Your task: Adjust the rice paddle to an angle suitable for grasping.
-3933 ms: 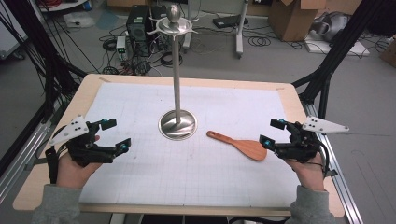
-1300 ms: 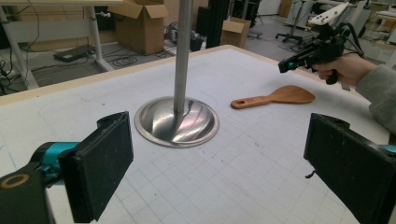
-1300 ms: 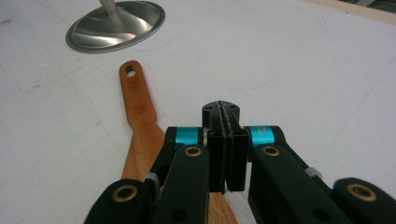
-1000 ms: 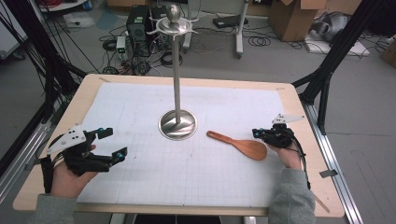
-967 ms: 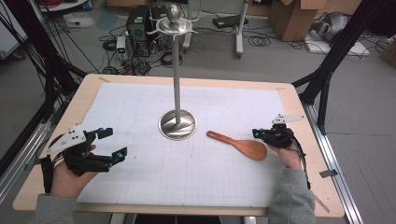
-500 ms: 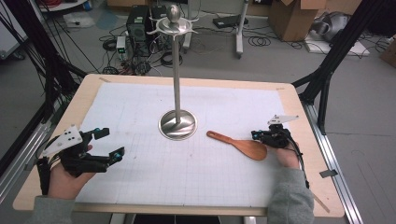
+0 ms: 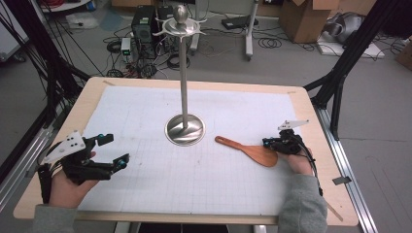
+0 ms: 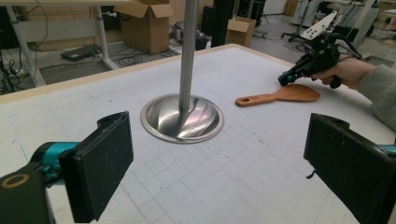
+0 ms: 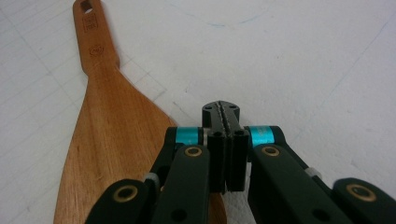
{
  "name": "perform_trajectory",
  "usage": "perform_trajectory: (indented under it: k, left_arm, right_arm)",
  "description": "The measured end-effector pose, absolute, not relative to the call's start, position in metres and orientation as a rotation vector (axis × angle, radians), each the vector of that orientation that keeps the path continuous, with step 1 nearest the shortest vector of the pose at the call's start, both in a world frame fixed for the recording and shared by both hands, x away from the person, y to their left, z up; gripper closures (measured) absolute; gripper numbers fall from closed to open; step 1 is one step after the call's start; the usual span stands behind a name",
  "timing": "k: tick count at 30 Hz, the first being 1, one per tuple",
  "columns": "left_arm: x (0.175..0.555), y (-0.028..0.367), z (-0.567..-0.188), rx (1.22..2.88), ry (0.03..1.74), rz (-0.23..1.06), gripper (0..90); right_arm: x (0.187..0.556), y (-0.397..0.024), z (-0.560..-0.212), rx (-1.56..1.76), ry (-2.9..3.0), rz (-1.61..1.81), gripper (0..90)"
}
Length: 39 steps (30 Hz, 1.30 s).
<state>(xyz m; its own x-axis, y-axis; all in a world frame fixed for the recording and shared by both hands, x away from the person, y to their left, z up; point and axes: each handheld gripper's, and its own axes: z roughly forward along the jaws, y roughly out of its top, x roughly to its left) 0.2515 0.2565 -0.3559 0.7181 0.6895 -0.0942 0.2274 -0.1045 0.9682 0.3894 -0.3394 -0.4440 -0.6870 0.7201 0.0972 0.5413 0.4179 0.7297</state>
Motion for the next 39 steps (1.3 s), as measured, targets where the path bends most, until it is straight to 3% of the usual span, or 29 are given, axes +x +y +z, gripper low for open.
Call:
perform_trajectory:
  k: [39]
  left_arm:
    - [0.269,0.237,-0.357,1.696,0.702,0.403,8.6]
  right_arm:
    - [0.358,-0.331,-0.441,1.037,2.556,1.136,89.7]
